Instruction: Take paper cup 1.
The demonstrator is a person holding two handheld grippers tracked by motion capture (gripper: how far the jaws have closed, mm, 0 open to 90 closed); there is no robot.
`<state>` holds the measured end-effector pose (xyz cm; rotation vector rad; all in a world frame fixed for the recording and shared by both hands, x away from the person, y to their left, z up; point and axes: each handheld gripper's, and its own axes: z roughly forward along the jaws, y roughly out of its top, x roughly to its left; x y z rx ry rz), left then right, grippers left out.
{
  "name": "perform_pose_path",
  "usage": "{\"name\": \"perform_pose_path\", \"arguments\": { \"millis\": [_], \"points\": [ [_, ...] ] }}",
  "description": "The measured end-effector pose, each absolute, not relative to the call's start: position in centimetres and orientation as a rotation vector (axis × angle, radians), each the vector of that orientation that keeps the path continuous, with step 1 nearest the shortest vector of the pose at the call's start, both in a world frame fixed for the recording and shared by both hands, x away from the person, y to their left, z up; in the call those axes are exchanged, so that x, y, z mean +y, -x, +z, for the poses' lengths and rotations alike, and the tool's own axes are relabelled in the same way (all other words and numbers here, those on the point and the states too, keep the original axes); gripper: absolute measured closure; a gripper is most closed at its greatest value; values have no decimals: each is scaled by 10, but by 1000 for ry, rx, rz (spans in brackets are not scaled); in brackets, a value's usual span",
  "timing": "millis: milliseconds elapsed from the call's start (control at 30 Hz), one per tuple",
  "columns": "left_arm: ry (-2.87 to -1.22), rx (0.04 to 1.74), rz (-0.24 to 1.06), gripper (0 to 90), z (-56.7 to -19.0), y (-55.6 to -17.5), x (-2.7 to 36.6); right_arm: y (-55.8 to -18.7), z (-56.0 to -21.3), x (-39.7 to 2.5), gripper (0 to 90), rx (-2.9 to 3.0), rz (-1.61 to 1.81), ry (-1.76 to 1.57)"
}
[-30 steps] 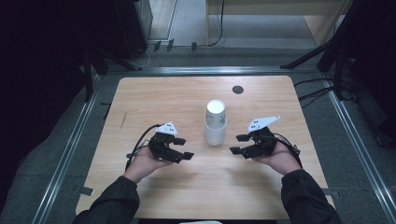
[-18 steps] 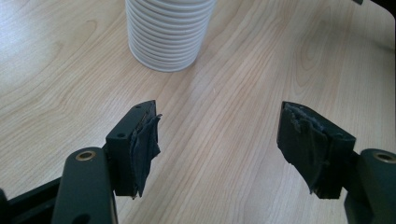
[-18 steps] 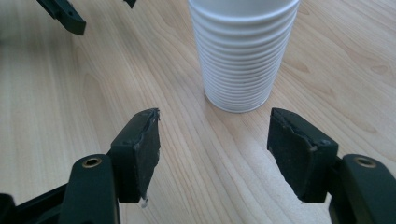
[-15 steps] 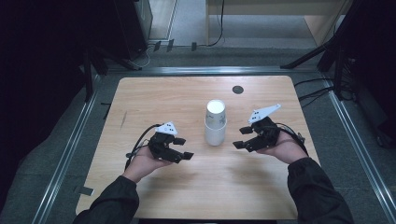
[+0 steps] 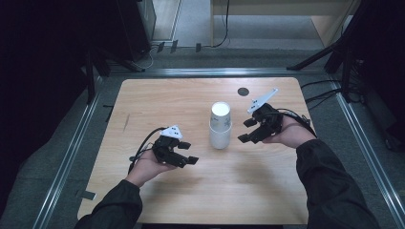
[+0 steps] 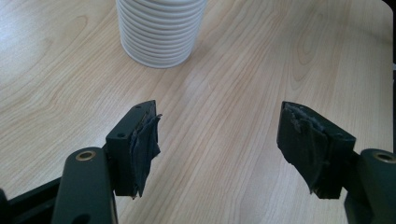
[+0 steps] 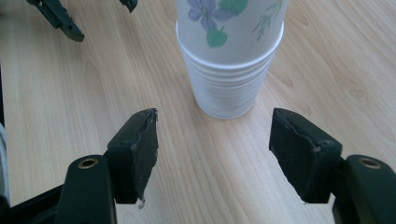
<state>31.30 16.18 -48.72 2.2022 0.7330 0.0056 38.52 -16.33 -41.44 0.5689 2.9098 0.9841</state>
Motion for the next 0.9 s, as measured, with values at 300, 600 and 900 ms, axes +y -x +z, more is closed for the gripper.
{"name": "perform_pose_path", "arguments": {
  "millis": [300, 600, 900],
  "points": [
    [-2208, 708, -12, 294, -486, -310, 158, -399, -395, -151, 329, 2933, 932, -513],
    [-2226, 706, -16, 295, -487, -310, 156, -418, -380, -137, 324, 2974, 911, -439],
    [-2228, 700, -21, 295, -487, -309, 154, -432, -379, -116, 292, 3013, 877, -413]
  ]
}}
